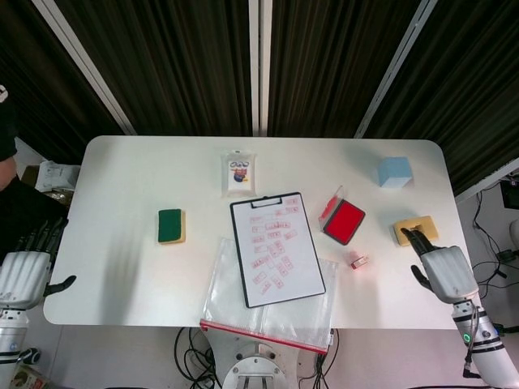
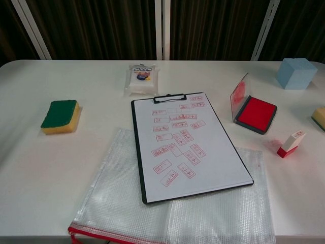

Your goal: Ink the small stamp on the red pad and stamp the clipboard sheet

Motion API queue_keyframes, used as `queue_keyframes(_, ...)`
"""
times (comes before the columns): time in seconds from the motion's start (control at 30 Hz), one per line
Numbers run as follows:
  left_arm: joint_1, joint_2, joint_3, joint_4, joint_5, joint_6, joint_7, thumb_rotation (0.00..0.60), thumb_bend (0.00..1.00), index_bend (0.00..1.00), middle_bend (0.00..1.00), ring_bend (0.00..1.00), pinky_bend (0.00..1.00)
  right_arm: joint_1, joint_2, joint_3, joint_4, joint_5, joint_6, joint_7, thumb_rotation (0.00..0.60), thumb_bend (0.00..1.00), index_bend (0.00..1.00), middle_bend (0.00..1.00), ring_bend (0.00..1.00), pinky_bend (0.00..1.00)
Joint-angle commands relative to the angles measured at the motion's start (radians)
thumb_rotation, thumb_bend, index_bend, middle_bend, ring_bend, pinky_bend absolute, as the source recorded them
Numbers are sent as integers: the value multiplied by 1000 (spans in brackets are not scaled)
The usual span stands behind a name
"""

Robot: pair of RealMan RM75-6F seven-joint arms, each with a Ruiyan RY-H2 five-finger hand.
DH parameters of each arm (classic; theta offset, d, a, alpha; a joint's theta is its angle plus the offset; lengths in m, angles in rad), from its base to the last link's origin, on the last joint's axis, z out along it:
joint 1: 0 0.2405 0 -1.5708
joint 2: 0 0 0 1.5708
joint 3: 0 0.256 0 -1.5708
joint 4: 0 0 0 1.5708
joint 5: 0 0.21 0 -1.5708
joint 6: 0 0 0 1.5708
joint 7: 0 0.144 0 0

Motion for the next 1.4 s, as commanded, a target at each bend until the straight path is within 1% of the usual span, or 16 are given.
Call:
queue_keyframes(0.03,0,1,2,0,-3,-5,2,600,0,30,60,60,150,56,-59,-6,37,25,-100,-62,600,243,155,229,745,1000)
queue_keyframes(0.13,-1,4,2,-2,-6,-8,5,600,0,29,61,60,150,88,-105,-9,72,29,-147,-94,600,244,155,230,745,1000)
queue_keyframes(0.27,-1,7,4,-5,-9,-13,6,600,0,30,61,60,150,109,-154,-7,109,35,-166,-125,600,243,160,231,744,1000)
queue_keyframes(0.43,-4,3,3,-2,-14,-21,3,600,0,30,61,60,150,125,-207,-10,151,42,-178,-152,600,245,208,248,743,1000)
queue_keyframes(0.57,-6,-1,3,4,-14,-25,-2,600,0,30,61,60,150,134,-242,-17,184,53,-192,-138,600,244,226,258,742,1000)
queue_keyframes(0.7,-6,-1,4,5,-15,-27,-1,600,0,30,61,60,151,141,-276,-25,223,49,-193,-118,600,243,267,293,741,1000)
queue_keyframes(0.9,-4,1,6,1,-18,-27,2,600,0,35,61,60,151,144,-333,-33,293,28,-158,-69,600,250,344,357,742,1000)
queue_keyframes(1.0,-3,1,7,1,-19,-27,2,600,0,35,61,60,151,146,-352,-37,326,21,-148,-48,600,256,366,384,742,1000)
queue_keyframes(1.17,-1,0,7,4,-23,-27,-3,600,0,35,61,60,151,152,-367,-45,355,26,-158,-37,600,256,376,386,742,1000)
queue_keyframes(1.4,-2,0,6,7,-25,-29,-6,600,0,35,61,60,152,154,-391,-51,390,21,-142,-11,600,257,400,398,742,1000)
